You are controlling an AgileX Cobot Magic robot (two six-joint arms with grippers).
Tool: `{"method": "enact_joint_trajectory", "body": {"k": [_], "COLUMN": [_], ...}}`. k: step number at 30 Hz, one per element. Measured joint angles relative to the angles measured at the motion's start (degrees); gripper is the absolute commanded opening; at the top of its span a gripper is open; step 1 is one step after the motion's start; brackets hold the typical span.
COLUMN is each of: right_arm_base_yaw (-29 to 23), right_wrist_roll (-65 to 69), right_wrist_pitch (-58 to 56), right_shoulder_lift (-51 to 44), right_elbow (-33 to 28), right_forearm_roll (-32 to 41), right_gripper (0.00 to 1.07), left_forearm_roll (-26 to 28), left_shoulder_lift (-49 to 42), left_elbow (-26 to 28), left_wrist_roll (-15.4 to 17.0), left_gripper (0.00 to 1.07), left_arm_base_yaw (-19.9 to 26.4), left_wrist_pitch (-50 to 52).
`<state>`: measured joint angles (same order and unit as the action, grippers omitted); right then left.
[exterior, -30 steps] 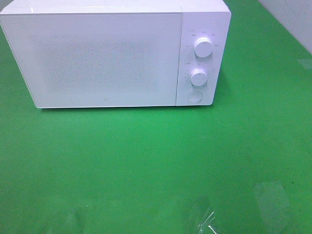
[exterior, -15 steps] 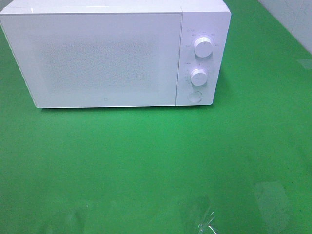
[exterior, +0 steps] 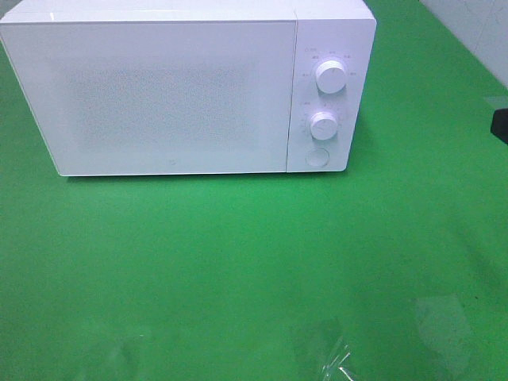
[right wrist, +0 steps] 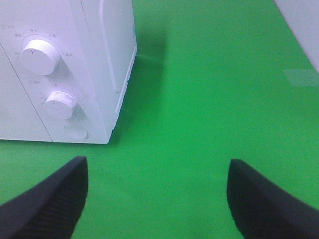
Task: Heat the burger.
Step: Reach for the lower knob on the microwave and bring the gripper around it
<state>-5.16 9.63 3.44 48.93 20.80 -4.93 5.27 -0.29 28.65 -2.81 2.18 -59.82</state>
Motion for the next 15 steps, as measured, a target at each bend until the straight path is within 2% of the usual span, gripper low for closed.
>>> {"method": "enact_joint_trajectory", "body": {"k": [6, 9, 11, 15], "right_arm_base_yaw": [0.00, 0.00, 0.00, -0.17], "right_wrist_roll": [0.00, 0.00, -0.23, -1.89], "right_wrist_pitch": [13.41, 16.50, 22.23, 26.93], "right_shoulder_lift": [5.33, 7.39, 12.32, 16.16], "right_elbow": [-3.95, -4.41, -4.98, -5.79], "right_forearm_roll": [0.00, 0.46, 3.15, 5.79], "right_gripper": [0.74, 0.74, 0.74, 0.74], "left_forearm_roll": [0.00, 0.00, 0.00, 0.00], "left_shoulder_lift": [0.00, 0.00, 0.00, 0.00], "left_elbow": [0.00, 0.00, 0.00, 0.00], "left_wrist_roll": [0.00, 0.00, 0.00, 0.00], "left_gripper": [1.01, 1.01, 1.01, 1.01], "left_arm_base_yaw": [0.00, 0.00, 0.00, 0.00], "left_wrist_pitch": [0.00, 0.00, 0.00, 0.00]}}
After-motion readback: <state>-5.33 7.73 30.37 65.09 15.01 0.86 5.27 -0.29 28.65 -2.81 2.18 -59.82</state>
